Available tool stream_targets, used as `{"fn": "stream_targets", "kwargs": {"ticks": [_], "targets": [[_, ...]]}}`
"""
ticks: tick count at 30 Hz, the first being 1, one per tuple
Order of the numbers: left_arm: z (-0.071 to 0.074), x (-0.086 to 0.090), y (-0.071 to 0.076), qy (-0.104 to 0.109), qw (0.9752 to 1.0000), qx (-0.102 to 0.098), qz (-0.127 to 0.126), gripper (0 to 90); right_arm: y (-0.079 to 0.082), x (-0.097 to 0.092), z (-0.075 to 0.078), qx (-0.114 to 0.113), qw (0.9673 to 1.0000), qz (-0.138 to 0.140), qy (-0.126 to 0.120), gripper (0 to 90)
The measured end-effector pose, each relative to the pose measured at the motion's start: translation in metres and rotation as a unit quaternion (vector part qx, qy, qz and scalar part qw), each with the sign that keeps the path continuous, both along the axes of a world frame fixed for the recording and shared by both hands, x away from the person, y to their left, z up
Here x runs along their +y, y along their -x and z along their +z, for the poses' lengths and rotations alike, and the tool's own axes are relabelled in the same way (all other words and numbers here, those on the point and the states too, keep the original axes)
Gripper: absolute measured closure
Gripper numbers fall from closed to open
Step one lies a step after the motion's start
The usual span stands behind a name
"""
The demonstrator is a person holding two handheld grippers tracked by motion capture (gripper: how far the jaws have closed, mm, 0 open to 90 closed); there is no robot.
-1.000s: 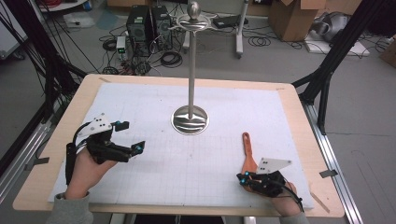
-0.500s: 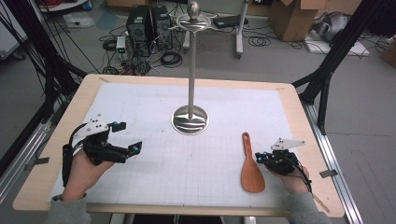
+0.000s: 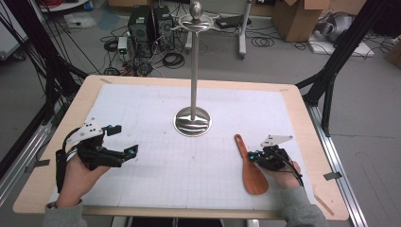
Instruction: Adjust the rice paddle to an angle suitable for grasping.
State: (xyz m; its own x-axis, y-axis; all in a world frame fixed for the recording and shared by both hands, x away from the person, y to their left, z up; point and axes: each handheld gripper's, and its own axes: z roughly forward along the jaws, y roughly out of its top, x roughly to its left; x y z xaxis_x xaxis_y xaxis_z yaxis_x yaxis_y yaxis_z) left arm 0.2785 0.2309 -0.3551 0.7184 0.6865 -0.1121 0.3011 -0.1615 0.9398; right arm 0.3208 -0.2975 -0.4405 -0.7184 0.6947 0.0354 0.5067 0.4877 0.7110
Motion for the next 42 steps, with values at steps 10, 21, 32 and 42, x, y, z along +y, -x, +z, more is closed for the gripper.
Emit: {"fn": "stream_targets", "kwargs": {"ticks": [10,21,32,42], "targets": [[0.001,0.014,0.009,0.004,0.9998,-0.004,0.020,1.8,-0.012,0.041,0.004,0.008,0.9983,0.055,0.019,90.0],[0.001,0.023,0.015,0.002,0.9995,-0.005,0.031,1.8,-0.009,0.077,0.004,0.013,0.9937,0.108,0.024,90.0],[0.001,0.021,0.011,0.003,0.9996,-0.004,0.027,1.8,-0.004,0.076,0.014,-0.007,0.9939,0.110,-0.006,76.9],[0.001,0.012,0.007,0.003,0.9999,-0.003,0.016,1.8,0.003,0.070,0.023,0.006,0.9960,0.082,-0.034,19.1]]}}
